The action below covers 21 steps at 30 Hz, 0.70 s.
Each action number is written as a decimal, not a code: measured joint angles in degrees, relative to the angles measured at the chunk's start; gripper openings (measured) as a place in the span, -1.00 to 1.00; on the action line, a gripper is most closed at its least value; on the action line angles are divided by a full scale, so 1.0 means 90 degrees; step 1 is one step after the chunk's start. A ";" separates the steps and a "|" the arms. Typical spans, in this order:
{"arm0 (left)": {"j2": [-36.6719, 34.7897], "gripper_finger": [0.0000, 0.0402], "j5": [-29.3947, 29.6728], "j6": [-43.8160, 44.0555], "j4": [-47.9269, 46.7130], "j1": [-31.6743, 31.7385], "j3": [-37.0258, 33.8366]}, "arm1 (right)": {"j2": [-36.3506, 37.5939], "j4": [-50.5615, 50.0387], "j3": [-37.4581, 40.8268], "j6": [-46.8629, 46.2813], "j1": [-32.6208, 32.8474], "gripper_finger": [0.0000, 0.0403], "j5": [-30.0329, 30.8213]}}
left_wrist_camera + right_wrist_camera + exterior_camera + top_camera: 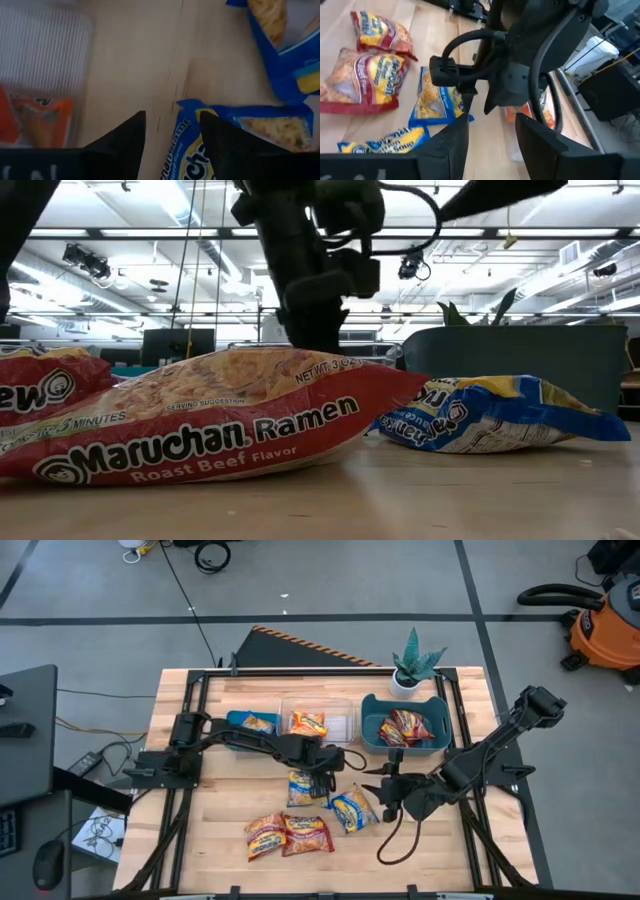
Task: Sort Maruchan noodles
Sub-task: Put the blue noodle pack into the blue bin
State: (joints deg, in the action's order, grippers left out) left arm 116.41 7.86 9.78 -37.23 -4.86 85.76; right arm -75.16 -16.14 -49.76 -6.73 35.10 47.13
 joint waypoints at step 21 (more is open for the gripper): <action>0.0210 -0.72 -0.0944 0.0268 -0.0156 0.0053 0.0281 | 0.0151 0.1681 0.1137 -0.0063 0.0283 -0.17 0.0114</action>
State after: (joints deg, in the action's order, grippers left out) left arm 118.30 -0.63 12.19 -38.64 -4.38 88.29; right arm -73.80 -1.01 -39.53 -7.30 37.64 48.16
